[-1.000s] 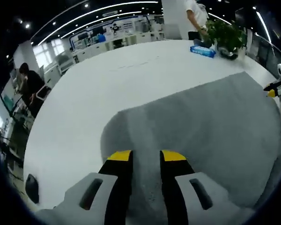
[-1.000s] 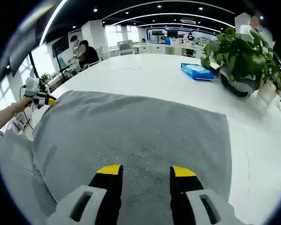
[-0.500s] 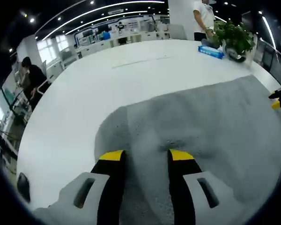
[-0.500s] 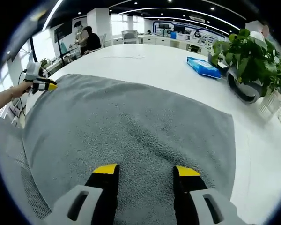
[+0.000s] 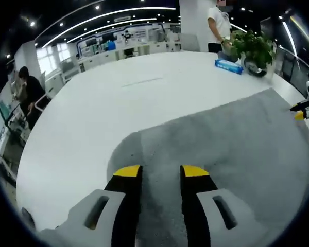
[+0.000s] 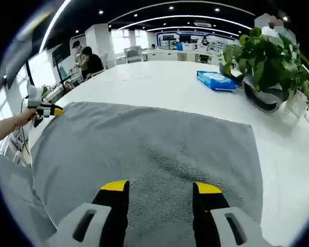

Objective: Open the folded towel by lifting each exposed corner and separating the folded layers until the towel lies flat within the target outline without major curled edges

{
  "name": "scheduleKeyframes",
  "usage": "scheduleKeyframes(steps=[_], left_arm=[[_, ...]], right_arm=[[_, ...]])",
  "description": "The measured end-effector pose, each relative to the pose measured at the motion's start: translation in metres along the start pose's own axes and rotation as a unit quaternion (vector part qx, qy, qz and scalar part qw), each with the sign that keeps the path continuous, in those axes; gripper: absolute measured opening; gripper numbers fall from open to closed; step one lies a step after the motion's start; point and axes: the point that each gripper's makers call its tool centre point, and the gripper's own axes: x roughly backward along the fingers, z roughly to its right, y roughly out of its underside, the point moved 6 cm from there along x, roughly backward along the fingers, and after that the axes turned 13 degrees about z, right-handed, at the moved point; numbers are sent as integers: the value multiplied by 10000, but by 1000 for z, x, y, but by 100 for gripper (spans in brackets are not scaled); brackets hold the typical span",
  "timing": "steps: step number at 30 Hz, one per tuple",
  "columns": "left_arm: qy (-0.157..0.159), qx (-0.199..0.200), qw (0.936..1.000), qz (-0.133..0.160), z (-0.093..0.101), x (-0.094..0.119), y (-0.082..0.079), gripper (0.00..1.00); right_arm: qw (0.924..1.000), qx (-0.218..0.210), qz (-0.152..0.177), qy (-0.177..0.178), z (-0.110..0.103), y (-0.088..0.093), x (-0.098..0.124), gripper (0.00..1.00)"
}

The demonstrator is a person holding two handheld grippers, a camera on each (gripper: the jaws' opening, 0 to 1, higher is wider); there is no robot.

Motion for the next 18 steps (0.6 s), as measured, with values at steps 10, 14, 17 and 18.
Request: scheduleKeyframes(steps=[10,14,17,18], left_arm=[[-430,-322,9980,-341,-38,-43,-4,16],[-220,-504,9972,-497,-27,-48,4,7],[-299,-754,9956,-475,-25,-50,4,4],[-314,-811,9951,-479,-23,-49,3,2]], right_arm=[[9998,170,-73,-91,-28,3,7,43],[9996,227,-146,-121,-33,8,3,41],[9997,171,-125,-132,-37,11,1,39],[9996,189,-137,-169,-39,12,-1,38]])
